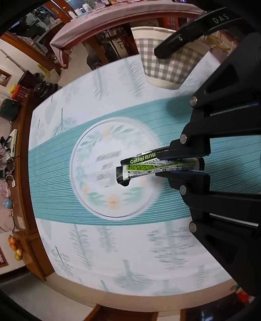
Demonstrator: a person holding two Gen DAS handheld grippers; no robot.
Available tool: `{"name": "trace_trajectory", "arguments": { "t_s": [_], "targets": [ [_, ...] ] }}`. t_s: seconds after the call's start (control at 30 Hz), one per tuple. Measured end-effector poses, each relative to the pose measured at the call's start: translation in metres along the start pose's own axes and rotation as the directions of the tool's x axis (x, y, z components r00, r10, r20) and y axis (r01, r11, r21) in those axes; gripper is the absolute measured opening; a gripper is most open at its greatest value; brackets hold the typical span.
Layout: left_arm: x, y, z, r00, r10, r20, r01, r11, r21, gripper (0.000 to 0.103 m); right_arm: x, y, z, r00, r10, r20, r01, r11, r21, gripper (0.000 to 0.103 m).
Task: Collect trash
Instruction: 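Carry the green packet and paper cup over the black bin with both grippers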
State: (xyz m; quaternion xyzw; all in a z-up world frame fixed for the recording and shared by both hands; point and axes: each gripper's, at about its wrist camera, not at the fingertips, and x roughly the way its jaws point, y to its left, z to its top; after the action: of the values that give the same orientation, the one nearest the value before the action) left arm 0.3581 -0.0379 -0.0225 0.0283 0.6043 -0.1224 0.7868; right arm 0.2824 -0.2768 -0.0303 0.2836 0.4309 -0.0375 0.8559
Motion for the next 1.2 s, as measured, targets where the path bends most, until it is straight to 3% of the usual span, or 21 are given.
{"name": "trace_trajectory", "arguments": {
  "t_s": [0.27,0.6,0.83,1.2],
  "targets": [
    [-0.068,-0.044,-0.131,0.998,0.014,0.056,-0.011,0.999,-0.051,0.007,-0.097,-0.037,-0.092,0.997,0.071,-0.043,-0.075,0.993,-0.089,0.030],
    [-0.104,-0.074,-0.261,0.999,0.031,0.012,-0.030,0.997,-0.071,0.007,-0.182,-0.084,-0.190,0.986,0.116,-0.123,-0.129,0.987,-0.099,0.030],
    [-0.100,-0.068,-0.310,0.999,0.033,-0.034,-0.036,0.996,-0.087,0.007,-0.205,-0.105,-0.236,0.976,0.130,-0.177,-0.142,0.988,-0.056,0.030],
    [-0.066,-0.052,-0.362,0.997,0.007,-0.073,-0.013,0.996,-0.087,0.007,-0.181,-0.113,-0.302,0.957,0.095,-0.274,-0.116,0.991,-0.061,0.030]
  ]
}}
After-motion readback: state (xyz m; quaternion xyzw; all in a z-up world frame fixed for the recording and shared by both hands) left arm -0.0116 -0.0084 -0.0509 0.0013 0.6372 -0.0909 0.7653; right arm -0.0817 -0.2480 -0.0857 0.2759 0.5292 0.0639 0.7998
